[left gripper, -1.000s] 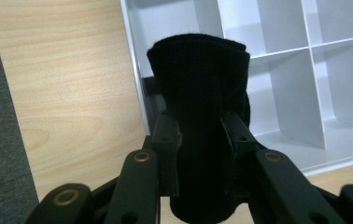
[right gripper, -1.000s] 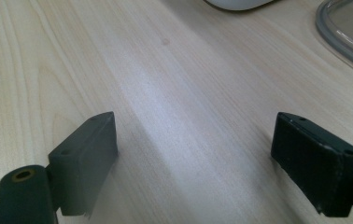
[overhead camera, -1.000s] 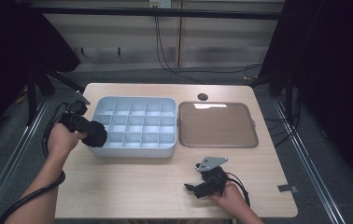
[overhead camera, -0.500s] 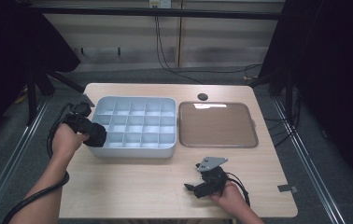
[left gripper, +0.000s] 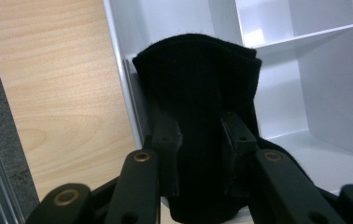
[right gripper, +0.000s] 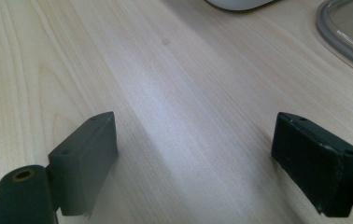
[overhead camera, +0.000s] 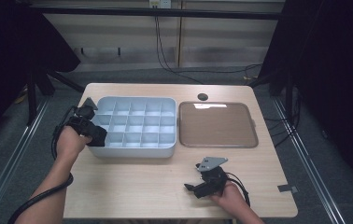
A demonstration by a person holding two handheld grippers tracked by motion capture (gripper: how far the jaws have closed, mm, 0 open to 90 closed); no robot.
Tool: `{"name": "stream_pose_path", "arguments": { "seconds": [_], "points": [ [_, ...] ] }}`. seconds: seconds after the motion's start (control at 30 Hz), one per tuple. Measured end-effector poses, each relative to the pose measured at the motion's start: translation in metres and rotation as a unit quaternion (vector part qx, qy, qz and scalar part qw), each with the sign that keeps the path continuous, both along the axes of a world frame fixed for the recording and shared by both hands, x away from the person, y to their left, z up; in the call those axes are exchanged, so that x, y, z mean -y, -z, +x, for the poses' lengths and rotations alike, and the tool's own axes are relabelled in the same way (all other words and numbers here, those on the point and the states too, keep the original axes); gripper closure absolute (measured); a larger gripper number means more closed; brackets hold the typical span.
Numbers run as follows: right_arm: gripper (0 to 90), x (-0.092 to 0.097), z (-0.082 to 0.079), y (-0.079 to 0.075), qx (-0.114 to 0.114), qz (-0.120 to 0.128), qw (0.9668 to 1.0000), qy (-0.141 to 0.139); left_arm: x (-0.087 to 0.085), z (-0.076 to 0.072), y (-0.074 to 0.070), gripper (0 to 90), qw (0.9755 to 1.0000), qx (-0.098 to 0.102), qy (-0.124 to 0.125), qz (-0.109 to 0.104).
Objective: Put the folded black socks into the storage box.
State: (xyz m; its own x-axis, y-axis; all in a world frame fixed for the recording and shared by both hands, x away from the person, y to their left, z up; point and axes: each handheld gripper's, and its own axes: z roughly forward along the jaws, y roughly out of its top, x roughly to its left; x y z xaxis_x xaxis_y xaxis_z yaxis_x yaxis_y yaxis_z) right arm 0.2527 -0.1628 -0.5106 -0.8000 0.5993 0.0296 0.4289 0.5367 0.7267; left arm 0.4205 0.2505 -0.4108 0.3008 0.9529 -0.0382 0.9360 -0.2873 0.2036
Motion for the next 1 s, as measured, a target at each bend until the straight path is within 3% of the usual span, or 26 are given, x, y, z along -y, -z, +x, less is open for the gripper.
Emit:
{"name": "stream_pose_path", "arguments": {
  "seconds": [0.37,0.63,1.0],
  "points": [
    [14.0,0.0,0.0,0.0,0.0,0.0,1.0,0.0,-0.002,-0.001,-0.003,67.8,1.0,0.004,0.004,-0.004],
    [14.0,0.0,0.0,0.0,0.0,0.001,1.0,0.001,-0.001,-0.002,-0.014,59.1,0.9998,0.016,0.008,-0.005],
    [14.0,0.0,0.0,0.0,-0.001,0.001,1.0,0.001,-0.004,-0.002,-0.029,63.9,0.9996,0.02,0.008,-0.018]
  ]
}}
